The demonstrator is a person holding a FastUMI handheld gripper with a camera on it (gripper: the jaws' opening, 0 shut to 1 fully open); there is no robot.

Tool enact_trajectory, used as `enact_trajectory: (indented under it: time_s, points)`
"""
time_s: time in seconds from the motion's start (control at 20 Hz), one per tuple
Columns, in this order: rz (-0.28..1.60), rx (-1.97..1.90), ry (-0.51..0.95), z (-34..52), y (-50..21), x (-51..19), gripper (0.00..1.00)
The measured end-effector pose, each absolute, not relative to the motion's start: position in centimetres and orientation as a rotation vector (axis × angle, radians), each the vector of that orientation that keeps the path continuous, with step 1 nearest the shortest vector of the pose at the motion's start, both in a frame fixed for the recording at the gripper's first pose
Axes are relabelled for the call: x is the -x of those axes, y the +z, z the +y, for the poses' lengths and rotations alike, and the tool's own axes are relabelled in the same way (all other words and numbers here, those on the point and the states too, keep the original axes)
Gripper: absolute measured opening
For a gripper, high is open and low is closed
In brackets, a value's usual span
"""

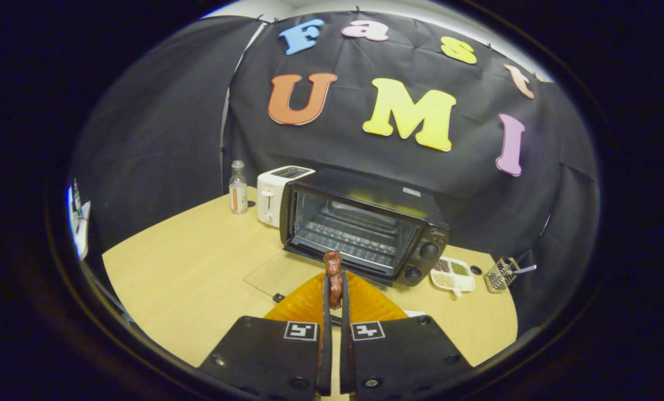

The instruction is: Open the toaster oven, put the food inside, and close the toaster oven door.

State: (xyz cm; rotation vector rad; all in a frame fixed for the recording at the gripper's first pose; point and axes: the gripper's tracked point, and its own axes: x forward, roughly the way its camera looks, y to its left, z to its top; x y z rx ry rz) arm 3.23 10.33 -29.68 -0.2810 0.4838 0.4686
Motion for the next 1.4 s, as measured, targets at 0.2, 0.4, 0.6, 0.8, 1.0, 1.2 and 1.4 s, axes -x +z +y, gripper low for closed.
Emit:
enact_trajectory:
  time_s: [0.2, 0.4, 0.6, 0.8, 1.0, 1.2, 1.4]
  points:
    - [0.501, 0.159, 0.446, 12.5, -31.7, -4.9, 0.09]
    - [0.442, 0.032, 0.381, 13.2, -32.5, -8.4, 0.09]
    - [0.381, -0.147, 0.34, 13.7, -32.5, -11.8, 0.09]
    - [0.352, -0.352, 0.327, 13.7, -32.3, -16.0, 0.09]
    - [0.432, -0.664, 0.348, 14.7, -34.6, -20.4, 0.09]
    - [0.461, -0.803, 0.273, 13.0, -37.5, -24.2, 0.09]
    - [0.412, -0.851, 0.265, 12.1, -37.6, -26.6, 0.09]
